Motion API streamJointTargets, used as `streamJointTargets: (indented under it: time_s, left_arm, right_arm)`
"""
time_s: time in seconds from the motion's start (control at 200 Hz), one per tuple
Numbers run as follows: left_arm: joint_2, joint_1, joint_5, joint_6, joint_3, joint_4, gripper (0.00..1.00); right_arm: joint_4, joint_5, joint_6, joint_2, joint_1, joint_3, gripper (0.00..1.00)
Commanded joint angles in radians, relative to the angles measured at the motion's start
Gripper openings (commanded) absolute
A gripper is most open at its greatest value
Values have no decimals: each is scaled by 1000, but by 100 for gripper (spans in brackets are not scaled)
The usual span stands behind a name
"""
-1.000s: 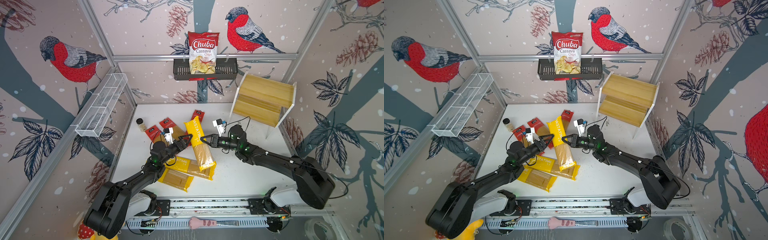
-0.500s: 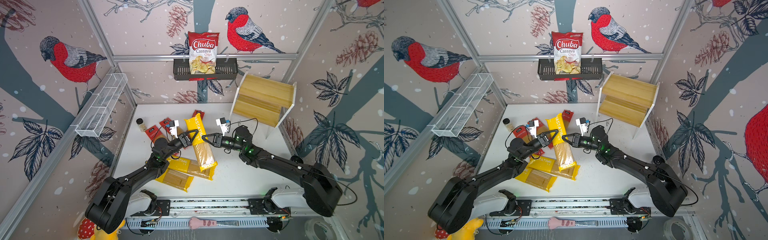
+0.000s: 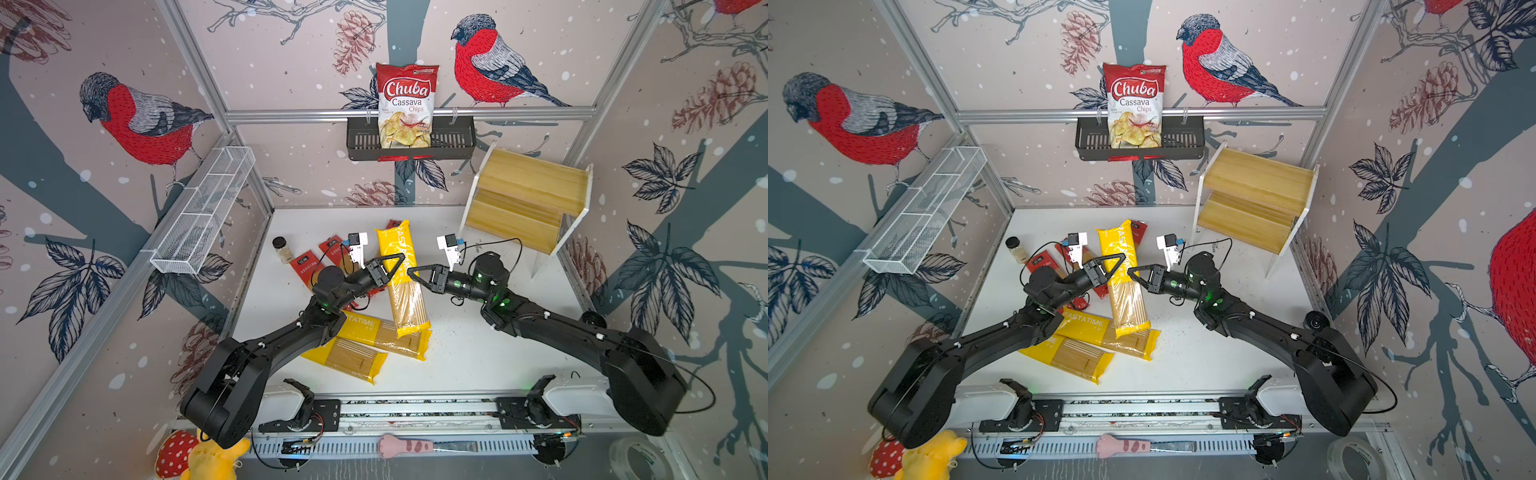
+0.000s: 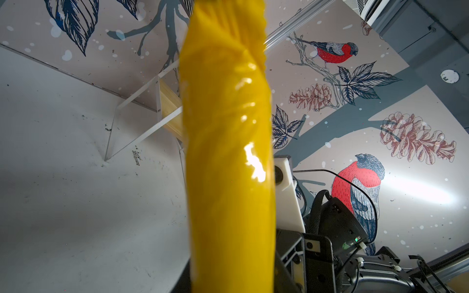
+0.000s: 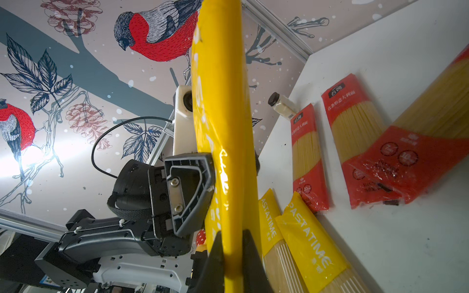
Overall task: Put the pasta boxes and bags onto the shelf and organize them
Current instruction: 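Lift the yellow PASTATIME pack upright with the right gripper beside the left gripper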
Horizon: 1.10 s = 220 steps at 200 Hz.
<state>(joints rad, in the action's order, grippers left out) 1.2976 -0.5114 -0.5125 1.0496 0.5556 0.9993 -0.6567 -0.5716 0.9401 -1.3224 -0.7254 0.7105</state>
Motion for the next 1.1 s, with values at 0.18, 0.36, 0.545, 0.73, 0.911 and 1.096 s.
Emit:
streamJointTargets:
  time_s: [0.18,0.36,0.545,0.73,0.911,1.096]
  left_arm:
    - [12,-6,-30,-51,66,50,7]
    - [31,-6,-43,-62,109,37,0]
    - [39,1,-49,-72,149,22,0]
    - [50,48,-50,-46,204,20,0]
    - [84,53,-58,-6,272,54,0]
    - [101,37,-77,35,271,114,0]
  right_arm:
    - [-39,15,-24,11,-30,-19,17]
    - [-54,27,-27,21,-30,-46,28]
    - [-43,8,-42,35,-23,-65,51]
    - [-91,-10,-58,60,-26,-137,66]
    - [-204,-12,-42,64,-41,-210,66]
    - [-367,-19,-2,65,-43,-259,58]
